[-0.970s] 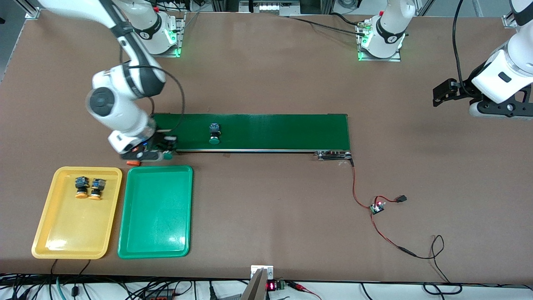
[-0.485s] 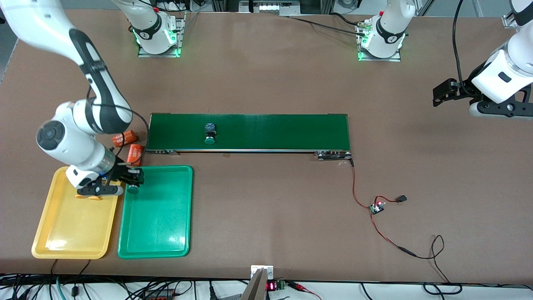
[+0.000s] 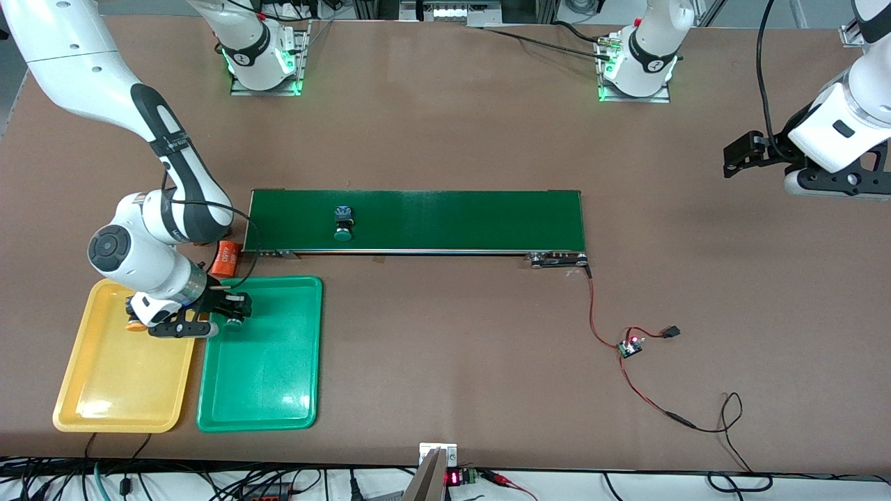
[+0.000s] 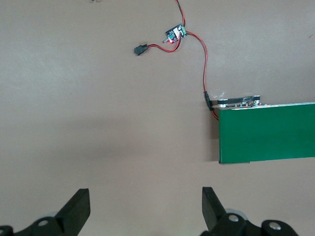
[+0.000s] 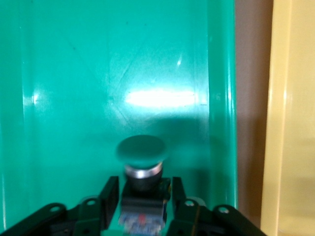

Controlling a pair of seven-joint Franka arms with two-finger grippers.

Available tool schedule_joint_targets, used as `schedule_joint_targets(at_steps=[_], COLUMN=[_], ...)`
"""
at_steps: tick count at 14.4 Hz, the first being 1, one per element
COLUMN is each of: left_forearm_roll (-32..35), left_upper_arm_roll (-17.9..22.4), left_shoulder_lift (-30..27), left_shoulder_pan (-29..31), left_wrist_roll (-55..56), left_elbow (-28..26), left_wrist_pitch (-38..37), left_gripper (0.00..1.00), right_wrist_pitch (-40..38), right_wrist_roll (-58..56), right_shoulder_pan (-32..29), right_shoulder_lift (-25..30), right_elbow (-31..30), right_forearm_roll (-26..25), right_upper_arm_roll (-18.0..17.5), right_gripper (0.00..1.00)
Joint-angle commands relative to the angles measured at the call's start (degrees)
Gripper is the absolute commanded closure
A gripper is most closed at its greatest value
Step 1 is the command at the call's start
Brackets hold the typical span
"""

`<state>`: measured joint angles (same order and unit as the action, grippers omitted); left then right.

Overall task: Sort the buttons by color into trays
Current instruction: 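Carry the green button into the green tray and open the right gripper, then return the right gripper to the belt end and grasp the green button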

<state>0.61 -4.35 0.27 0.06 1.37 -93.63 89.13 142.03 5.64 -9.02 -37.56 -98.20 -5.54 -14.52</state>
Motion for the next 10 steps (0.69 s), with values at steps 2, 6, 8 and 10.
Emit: schedule_joint_targets(at_steps=[2,6,8,10], left_forearm_roll=[1.23,1.23,1.23,1.23], left_upper_arm_roll=[-0.13,-0.13,-0.13,-0.13], left_shoulder_lift=[-0.71,-0.71,-0.71,-0.63], left_shoulder_pan=[0.03,0.03,0.03,0.03], left_wrist_roll=[-0.84,-0.76,-0.75,-0.75], left_elbow=[-0.15,-0.15,-0.06,-0.06], left_wrist_pitch=[-0.71,-0.71,-0.71,-0.71], left_gripper=[0.00,0.00,0.00,0.00], right_wrist_pitch=[-2.19,-5.71,-5.63,-5.80], right_wrist_roll=[-0.19,7.43,11.39,13.51], right_shoulder_pan=[-0.03,0.14,-0.29,-0.38], right_shoulder_lift=[4.15,13.63,18.29,22.43], right_elbow=[-1.29,-11.72,-18.14,-23.33], right_forearm_roll=[-0.09,0.35,1.40,3.86], right_upper_arm_roll=[0.28,-1.38,-4.63,-7.79], right_gripper=[0.00,0.00,0.00,0.00])
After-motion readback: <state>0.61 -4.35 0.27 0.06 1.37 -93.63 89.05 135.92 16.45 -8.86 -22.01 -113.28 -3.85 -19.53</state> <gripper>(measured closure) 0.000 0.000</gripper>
